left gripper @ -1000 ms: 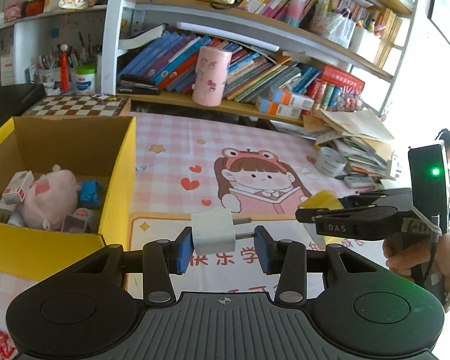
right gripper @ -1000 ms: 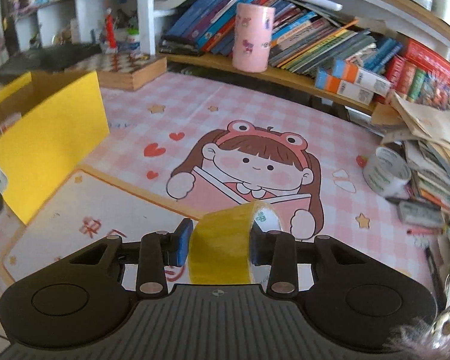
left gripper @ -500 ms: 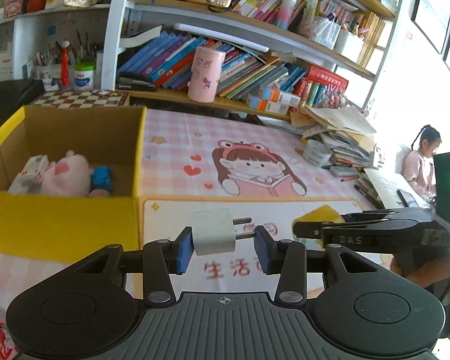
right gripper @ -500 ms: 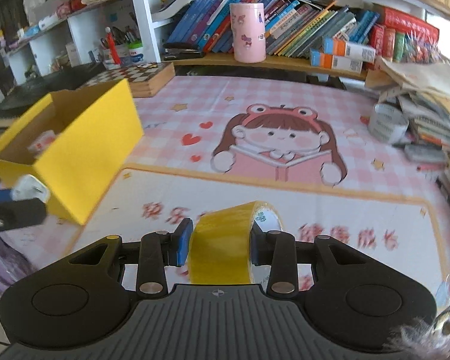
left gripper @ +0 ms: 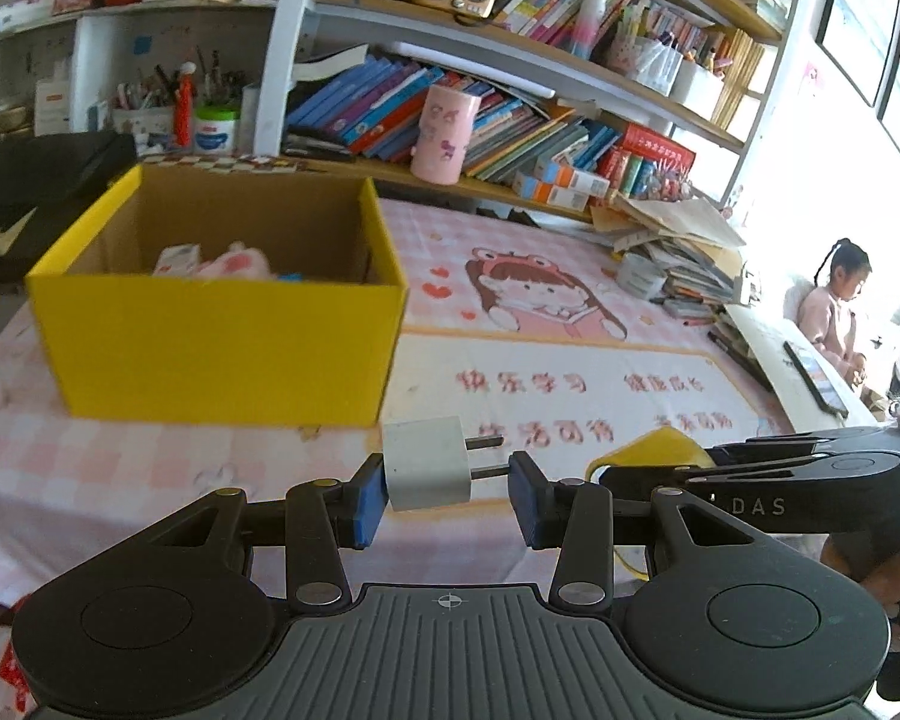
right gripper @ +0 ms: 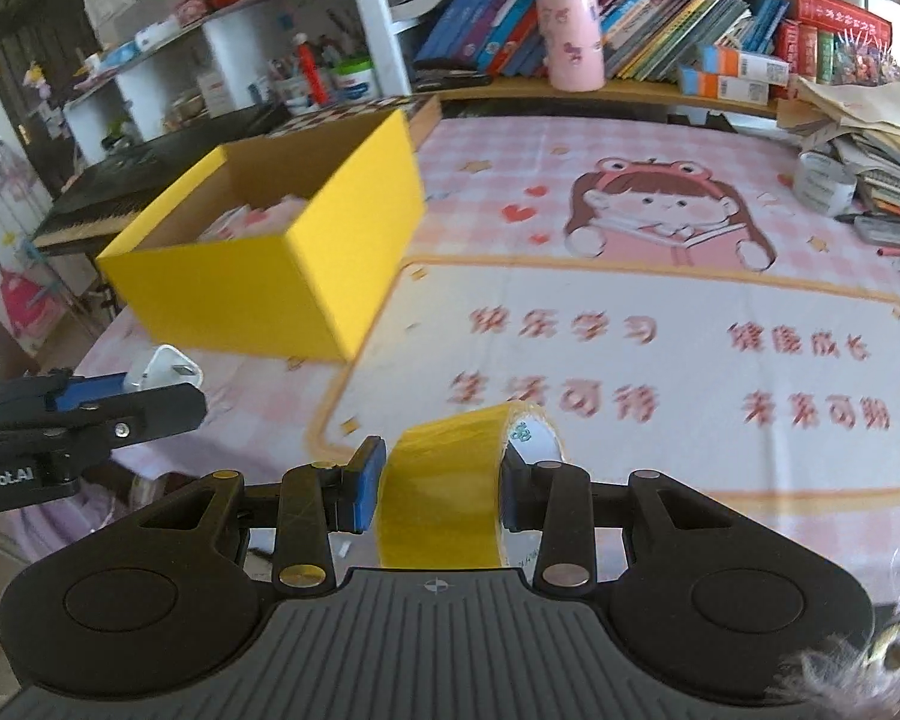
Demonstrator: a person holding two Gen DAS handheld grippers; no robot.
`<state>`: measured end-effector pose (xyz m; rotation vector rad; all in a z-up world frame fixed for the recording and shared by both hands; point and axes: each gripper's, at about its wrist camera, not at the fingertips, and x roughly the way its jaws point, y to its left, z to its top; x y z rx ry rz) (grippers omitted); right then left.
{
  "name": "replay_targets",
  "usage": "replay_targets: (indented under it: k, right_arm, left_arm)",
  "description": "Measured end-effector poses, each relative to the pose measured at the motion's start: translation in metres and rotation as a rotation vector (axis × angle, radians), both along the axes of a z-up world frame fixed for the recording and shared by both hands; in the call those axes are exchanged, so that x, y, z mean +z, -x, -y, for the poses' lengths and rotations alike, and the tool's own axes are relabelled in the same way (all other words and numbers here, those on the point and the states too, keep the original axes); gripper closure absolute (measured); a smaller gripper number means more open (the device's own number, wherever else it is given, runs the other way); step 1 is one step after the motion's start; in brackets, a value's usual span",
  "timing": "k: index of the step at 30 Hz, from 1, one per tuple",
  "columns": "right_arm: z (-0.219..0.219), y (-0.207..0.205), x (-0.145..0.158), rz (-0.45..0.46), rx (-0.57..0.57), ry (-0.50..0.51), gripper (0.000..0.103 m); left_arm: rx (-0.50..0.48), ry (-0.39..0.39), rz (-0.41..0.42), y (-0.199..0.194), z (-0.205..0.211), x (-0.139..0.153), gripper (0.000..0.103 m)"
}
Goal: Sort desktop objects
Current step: 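Carry the white plug and yellow tape roll with both tools over the yellow box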
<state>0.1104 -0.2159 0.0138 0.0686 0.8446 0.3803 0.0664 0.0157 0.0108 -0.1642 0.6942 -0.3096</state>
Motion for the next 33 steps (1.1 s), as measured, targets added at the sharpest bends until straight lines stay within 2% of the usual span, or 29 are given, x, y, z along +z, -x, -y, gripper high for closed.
replay_targets:
  k: [6,14,33]
  right_arm:
    - [-0.033,0.031,-0.004,-0.029,0.024,-0.001,0.069]
    - [-0.074,0.059,-0.006,-0.032,0.116,0.027,0.069]
    - [-0.129,0.061,0.000,-0.002,0.260,0.045,0.069]
  left_arm:
    - [0.006,-0.002,-0.013,0.024,-0.025,-0.004,0.061]
    - [0.032,0.012,-0.025,0.046,-0.051,-0.008,0.061]
    - [0.123,0.026,-0.001,0.061,-0.092,-0.002,0.061]
